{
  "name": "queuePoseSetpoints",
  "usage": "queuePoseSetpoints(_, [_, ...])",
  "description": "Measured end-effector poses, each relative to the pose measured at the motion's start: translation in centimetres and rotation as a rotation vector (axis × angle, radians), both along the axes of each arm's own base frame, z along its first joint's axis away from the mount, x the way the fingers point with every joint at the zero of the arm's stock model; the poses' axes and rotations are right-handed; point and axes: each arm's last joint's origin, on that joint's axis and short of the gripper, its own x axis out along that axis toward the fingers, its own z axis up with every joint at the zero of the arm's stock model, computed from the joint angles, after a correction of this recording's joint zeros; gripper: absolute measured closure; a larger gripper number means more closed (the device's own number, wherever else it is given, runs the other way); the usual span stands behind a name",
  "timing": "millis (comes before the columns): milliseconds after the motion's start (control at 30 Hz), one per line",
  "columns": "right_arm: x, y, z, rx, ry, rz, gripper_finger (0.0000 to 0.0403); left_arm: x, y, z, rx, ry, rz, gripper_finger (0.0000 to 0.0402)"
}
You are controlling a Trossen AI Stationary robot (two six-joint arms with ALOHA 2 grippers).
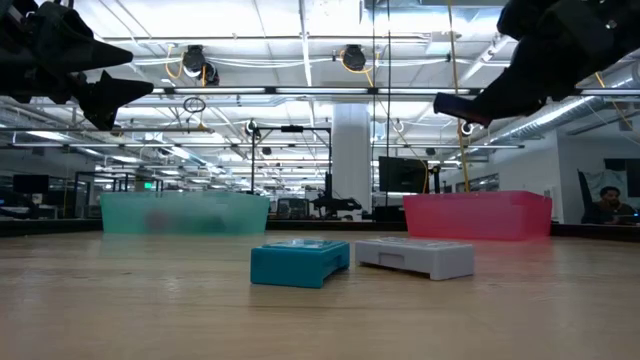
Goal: Pick & Place Office items
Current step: Put the dark blue digital clock into the red bin
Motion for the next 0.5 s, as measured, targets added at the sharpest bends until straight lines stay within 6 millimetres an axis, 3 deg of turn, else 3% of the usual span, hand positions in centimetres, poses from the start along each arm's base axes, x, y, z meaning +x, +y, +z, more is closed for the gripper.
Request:
queuePoseSetpoints(233, [-1.0,-1.6,0.0,-0.052,-0.054,-0.138,0.025,0.0,0.0,0.0,0.0,0.0,0.0,0.0149])
queuePoseSetpoints(500, [-0.6,-4.8,0.0,-0.052,-0.055,-0.315,0.0251,0.0,0.0,0.0,0.0,0.0,0.0,0.0149])
